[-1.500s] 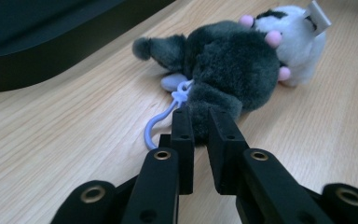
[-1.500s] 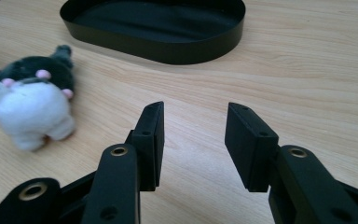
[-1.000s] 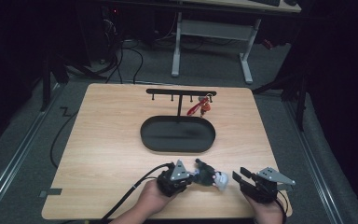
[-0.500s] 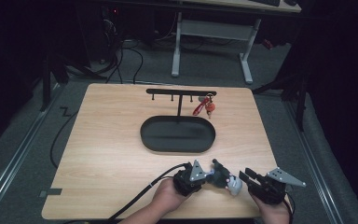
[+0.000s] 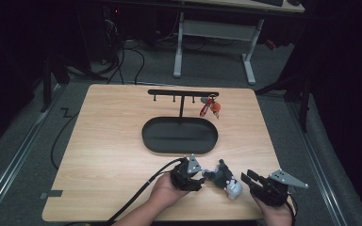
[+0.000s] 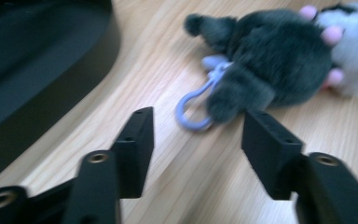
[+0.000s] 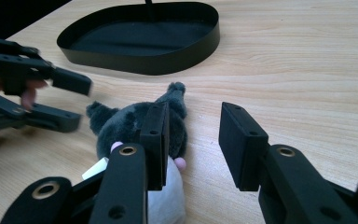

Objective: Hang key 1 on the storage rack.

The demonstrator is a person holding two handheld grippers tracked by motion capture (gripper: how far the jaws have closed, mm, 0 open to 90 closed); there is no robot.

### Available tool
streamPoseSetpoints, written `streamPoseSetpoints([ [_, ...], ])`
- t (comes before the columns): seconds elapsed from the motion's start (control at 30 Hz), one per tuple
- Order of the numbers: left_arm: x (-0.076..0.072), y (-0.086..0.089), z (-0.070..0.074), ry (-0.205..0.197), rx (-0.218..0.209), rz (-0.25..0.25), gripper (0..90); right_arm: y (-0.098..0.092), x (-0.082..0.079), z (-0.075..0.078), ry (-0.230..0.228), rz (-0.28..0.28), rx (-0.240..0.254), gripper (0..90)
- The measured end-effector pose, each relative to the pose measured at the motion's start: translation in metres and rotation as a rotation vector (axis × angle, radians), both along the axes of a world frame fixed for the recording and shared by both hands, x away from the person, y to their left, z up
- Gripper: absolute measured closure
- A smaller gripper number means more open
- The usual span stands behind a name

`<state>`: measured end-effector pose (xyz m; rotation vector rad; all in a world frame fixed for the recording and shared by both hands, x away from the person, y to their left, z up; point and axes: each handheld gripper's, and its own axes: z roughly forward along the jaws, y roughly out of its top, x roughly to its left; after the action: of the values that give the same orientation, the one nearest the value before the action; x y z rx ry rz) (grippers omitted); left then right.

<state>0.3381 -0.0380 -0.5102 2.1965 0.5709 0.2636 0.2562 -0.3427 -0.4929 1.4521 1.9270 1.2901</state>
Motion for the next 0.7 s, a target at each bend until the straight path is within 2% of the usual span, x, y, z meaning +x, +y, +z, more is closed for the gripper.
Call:
streamPoseSetpoints([
  [0.07,0.0,0.016,0.003,0.008,-0.023,0.023,37.6,0.0,0.002,-0.001,0.005,0.005,-0.005,63.7],
  [0.17,-0.001,0.038,0.007,-0.002,-0.037,0.045,35.5,0.001,0.004,-0.003,0.022,0.007,-0.003,63.7],
  [0.33,0.0,0.08,0.009,-0.002,-0.056,0.105,34.0,0.004,0.005,-0.004,0.023,0.012,-0.013,63.1],
  [0.5,0.005,0.136,0.006,-0.016,-0.046,0.209,32.6,0.005,0.006,-0.006,0.033,0.013,-0.021,61.9],
  [0.57,0.008,0.157,0.004,-0.027,-0.029,0.253,31.3,0.004,0.007,-0.007,0.035,0.011,-0.026,57.4],
  [0.63,0.009,0.177,-0.003,-0.05,-0.035,0.298,30.9,0.005,0.007,-0.007,0.02,0.004,-0.06,54.9],
  [0.7,0.01,0.193,-0.011,-0.047,-0.044,0.347,31.0,0.005,0.006,-0.007,0.002,-0.002,-0.093,54.0],
])
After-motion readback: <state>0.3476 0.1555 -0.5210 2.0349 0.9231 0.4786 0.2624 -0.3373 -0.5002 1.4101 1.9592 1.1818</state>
